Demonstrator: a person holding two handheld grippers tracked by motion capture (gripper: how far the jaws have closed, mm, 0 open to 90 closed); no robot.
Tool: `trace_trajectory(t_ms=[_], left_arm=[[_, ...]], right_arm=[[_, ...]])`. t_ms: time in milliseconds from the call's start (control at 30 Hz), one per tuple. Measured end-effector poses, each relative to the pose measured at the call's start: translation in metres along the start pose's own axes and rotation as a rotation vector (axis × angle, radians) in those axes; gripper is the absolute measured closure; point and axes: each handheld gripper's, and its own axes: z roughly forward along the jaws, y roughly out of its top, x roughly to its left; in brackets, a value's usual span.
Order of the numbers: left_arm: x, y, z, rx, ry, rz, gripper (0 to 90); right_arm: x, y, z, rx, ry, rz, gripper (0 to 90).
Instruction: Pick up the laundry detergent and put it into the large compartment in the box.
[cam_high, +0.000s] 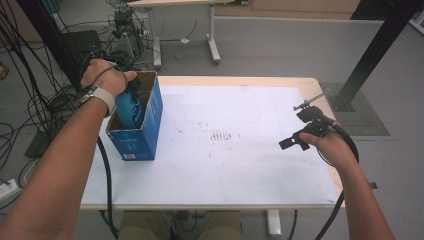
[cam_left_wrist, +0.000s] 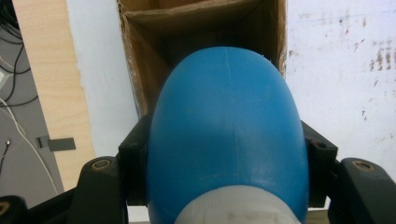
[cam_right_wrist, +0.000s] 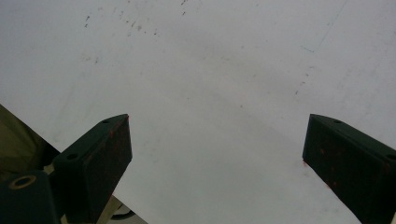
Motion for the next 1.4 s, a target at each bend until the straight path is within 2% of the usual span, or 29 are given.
trace_trajectory(t_ms=[700, 1400], left_arm=[[0.000, -0.002, 0.024, -0.013, 0.007, 0.013, 37.7], [0.001, 0.003, 0.048, 0.009, -0.004, 0.027, 37.6]], right_arm=[[-0.001, 0.000, 0.004, 0.009, 0.001, 0.004, 7.9], [-0.003, -0.002, 0.004, 0.018, -0.002, 0.016, 8.0]])
